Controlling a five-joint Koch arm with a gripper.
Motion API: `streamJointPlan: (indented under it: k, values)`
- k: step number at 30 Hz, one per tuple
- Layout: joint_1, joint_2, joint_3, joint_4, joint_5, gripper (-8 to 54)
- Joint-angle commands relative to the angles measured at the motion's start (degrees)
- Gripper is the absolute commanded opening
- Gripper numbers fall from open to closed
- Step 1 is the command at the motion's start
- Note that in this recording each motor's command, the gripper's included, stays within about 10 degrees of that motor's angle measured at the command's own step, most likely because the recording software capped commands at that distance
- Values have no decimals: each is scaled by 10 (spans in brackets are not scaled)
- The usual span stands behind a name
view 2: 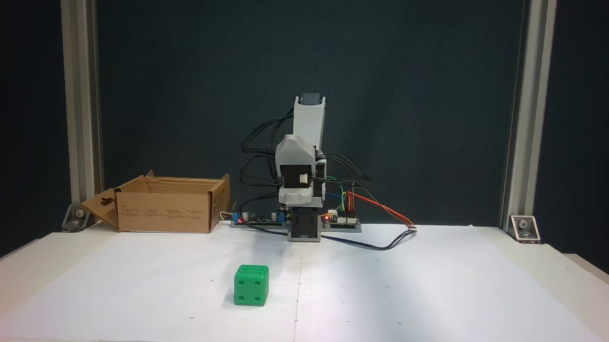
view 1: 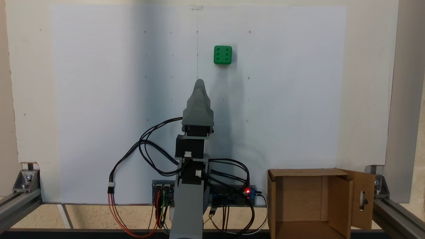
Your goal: Grasp a green dice and put it in the bin.
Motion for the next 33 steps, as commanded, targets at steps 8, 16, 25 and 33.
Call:
streamJointPlan:
  k: [8,16,25,33]
  values:
    - [-1,62,29,-11,13,450]
    - [11,61,29,-31,12,450]
    - [18,61,29,-28,11,450]
    - [18,61,29,-30,11,449]
